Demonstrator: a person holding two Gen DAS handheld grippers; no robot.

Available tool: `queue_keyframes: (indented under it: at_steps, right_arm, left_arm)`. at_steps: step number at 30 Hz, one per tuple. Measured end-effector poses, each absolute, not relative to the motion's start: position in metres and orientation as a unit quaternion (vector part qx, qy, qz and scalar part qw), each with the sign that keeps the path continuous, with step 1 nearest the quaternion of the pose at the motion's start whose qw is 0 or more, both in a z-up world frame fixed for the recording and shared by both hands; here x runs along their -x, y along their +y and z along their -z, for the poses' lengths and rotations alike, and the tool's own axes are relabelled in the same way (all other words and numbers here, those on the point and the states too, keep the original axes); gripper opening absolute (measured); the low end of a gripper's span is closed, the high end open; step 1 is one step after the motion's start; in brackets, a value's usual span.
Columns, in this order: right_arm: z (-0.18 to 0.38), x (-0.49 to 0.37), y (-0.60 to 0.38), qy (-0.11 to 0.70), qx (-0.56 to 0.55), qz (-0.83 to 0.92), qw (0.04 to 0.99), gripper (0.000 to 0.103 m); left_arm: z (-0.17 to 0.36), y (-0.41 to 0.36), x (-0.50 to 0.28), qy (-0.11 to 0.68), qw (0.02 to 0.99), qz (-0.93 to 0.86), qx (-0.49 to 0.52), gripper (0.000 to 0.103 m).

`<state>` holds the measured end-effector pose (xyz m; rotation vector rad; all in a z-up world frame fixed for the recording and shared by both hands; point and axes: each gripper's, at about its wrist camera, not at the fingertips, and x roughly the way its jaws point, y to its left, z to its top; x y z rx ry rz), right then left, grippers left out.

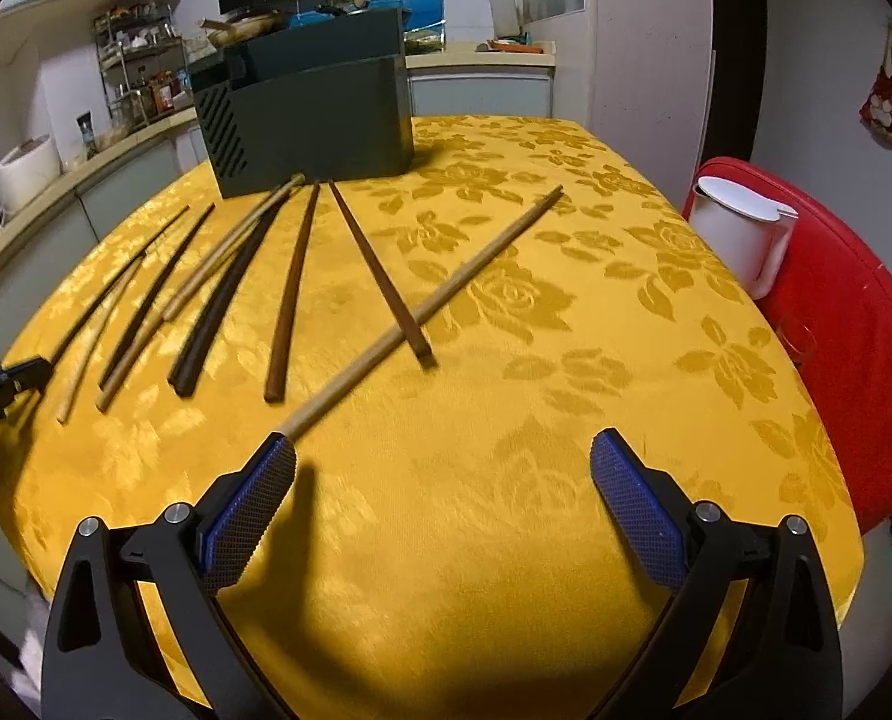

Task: Organize utensils
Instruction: 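Close left tool on the dark chopstick while right tool closes on the brown chopstick, then lift both held chopsticks and carry them over the green caddy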

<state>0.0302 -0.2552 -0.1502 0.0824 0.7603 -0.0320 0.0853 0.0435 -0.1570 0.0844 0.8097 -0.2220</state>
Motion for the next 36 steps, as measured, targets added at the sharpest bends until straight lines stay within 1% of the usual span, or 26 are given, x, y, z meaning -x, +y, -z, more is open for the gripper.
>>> queue_keyframes:
  at_steps: [1, 4, 6, 10, 12, 16, 18, 19, 22, 27, 32, 36]
  right_arm:
    - [0.148, -0.032, -0.255, 0.367, -0.037, 0.014, 0.929, 0.091]
    - [0.142, -0.041, -0.252, 0.360, -0.026, 0.011, 0.932, 0.080]
    - [0.143, -0.051, -0.250, 0.367, -0.019, 0.004, 0.930, 0.064]
    - [0.146, -0.068, -0.246, 0.378, -0.011, -0.002, 0.926, 0.053]
    - [0.150, -0.073, -0.245, 0.389, -0.011, -0.006, 0.921, 0.040]
    - [0.153, -0.078, -0.243, 0.390, -0.010, -0.009, 0.921, 0.031]
    - [0.153, -0.078, -0.244, 0.387, -0.008, -0.008, 0.922, 0.020]
    - [0.153, -0.078, -0.244, 0.386, -0.008, -0.008, 0.922, 0.018]
    - [0.154, -0.077, -0.244, 0.384, -0.005, -0.006, 0.923, 0.014]
    - [0.150, -0.070, -0.244, 0.380, 0.001, -0.004, 0.925, 0.012]
    - [0.128, -0.053, -0.243, 0.352, 0.003, -0.010, 0.936, 0.008]
    - [0.102, -0.039, -0.243, 0.318, -0.003, -0.014, 0.948, 0.007]
  left_arm:
    - [0.157, 0.044, -0.086, 0.394, 0.912, 0.108, -0.039, 0.008]
    - [0.157, 0.045, -0.086, 0.394, 0.912, 0.108, -0.036, 0.008]
    - [0.157, 0.044, -0.086, 0.393, 0.912, 0.108, -0.039, 0.008]
    - [0.157, 0.045, -0.086, 0.394, 0.912, 0.108, -0.037, 0.008]
    - [0.157, 0.045, -0.086, 0.393, 0.912, 0.108, -0.037, 0.008]
    - [0.157, 0.045, -0.086, 0.392, 0.913, 0.108, -0.042, 0.008]
    - [0.157, 0.044, -0.086, 0.392, 0.913, 0.108, -0.041, 0.008]
    - [0.157, 0.044, -0.086, 0.392, 0.913, 0.108, -0.042, 0.008]
    - [0.157, 0.045, -0.086, 0.392, 0.913, 0.108, -0.041, 0.008]
    - [0.155, 0.048, -0.087, 0.398, 0.910, 0.106, -0.037, 0.007]
    - [0.145, 0.057, -0.083, 0.393, 0.914, 0.100, -0.022, 0.007]
    - [0.124, 0.058, -0.074, 0.363, 0.926, 0.104, -0.023, 0.007]
